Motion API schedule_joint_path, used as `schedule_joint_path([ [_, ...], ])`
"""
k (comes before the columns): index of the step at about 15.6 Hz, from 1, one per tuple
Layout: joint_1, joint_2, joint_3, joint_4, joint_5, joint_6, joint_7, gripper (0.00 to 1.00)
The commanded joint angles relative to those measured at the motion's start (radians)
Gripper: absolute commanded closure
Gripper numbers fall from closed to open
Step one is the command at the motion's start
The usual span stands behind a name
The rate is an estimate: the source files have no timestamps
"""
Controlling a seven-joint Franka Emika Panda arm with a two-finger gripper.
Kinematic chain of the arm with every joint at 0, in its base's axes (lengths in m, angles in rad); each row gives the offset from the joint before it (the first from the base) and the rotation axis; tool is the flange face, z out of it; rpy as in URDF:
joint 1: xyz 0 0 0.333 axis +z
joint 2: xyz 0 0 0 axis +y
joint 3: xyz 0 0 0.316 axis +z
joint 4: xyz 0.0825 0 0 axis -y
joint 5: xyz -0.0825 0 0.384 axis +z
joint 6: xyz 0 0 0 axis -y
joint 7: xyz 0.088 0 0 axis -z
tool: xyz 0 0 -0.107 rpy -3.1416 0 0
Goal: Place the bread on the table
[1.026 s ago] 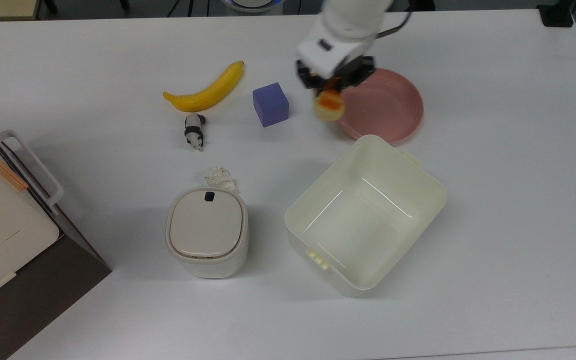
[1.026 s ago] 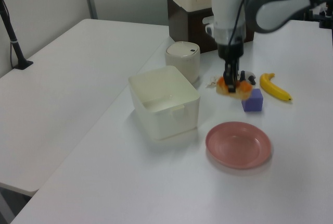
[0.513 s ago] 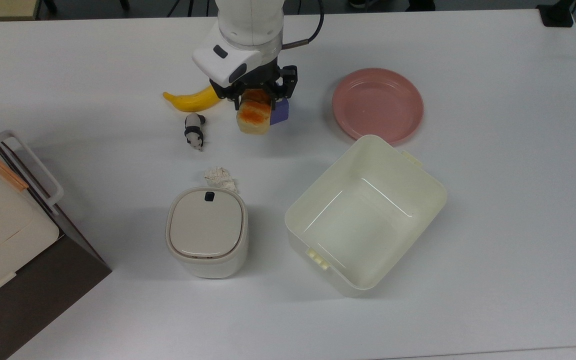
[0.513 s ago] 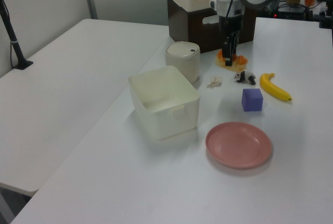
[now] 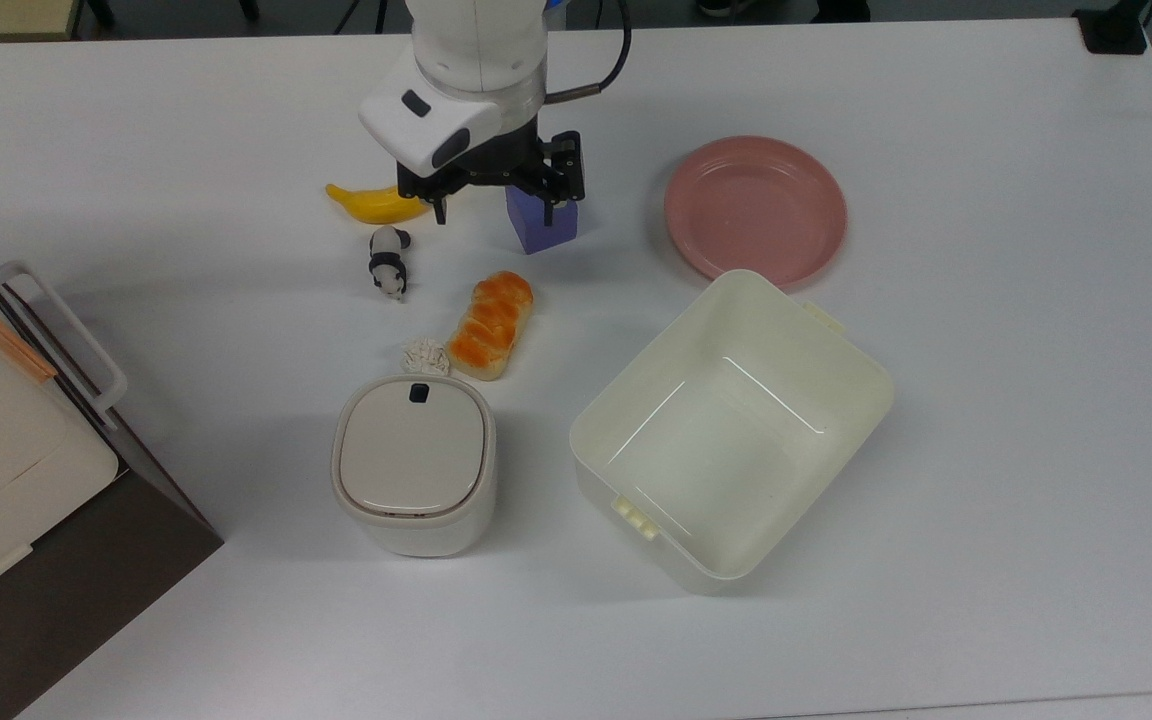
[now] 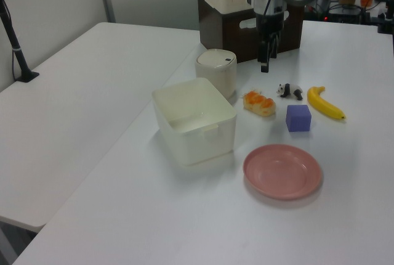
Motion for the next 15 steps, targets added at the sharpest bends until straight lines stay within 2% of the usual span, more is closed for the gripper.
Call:
schedule_joint_path([
  [1,-0.004,-0.077,-0.001,0.012,-0.006,-0.066,0.076,0.00],
  [6,-0.046,-0.183,-0.009,0.011,-0.008,-0.166,0.072,0.00],
  [12,-0.038,-0.198,-0.003,0.011,-0.009,-0.231,0.039,0.00],
  [15,-0.036,-0.198,-0.001,0.012,-0.038,-0.231,0.039,0.00],
])
